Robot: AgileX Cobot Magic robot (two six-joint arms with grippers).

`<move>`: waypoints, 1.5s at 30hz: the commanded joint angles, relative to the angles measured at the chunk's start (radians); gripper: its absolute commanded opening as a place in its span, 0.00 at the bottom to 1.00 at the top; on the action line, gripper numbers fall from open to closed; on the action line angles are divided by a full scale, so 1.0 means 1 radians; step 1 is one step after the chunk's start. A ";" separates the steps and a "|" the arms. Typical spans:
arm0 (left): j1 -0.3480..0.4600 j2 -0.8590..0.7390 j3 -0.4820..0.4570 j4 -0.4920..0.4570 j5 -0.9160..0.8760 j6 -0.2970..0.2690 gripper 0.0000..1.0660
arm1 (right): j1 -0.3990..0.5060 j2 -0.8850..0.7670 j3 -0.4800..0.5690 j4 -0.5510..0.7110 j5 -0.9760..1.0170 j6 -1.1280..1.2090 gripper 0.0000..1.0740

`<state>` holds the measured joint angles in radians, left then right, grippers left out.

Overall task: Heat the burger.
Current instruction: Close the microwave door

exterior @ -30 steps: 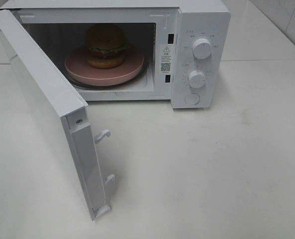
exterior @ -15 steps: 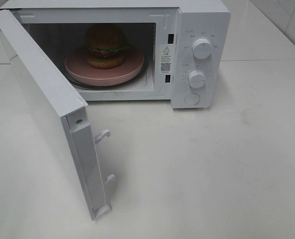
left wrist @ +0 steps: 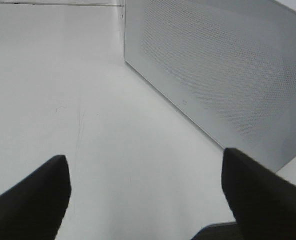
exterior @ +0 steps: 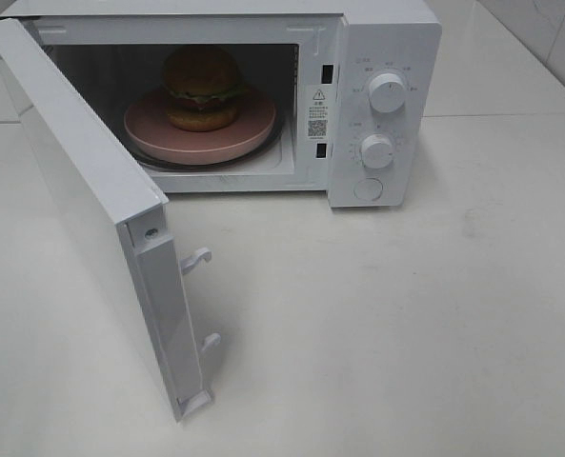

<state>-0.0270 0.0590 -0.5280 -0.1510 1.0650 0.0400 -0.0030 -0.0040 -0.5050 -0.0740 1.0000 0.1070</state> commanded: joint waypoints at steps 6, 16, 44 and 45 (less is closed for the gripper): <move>-0.004 0.019 -0.031 -0.014 -0.179 0.001 0.69 | -0.007 -0.029 0.004 -0.004 -0.005 -0.004 0.66; -0.004 0.207 0.003 -0.018 -0.368 0.001 0.33 | -0.007 -0.029 0.004 -0.004 -0.005 -0.004 0.66; -0.004 0.804 0.226 -0.030 -1.280 0.163 0.00 | -0.007 -0.029 0.004 -0.004 -0.005 0.001 0.65; -0.004 0.853 0.245 -0.001 -1.353 0.150 0.00 | -0.007 -0.029 0.004 -0.004 -0.005 0.001 0.65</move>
<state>-0.0270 0.8600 -0.3040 -0.1740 -0.1750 0.2000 -0.0030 -0.0040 -0.5050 -0.0740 1.0000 0.1070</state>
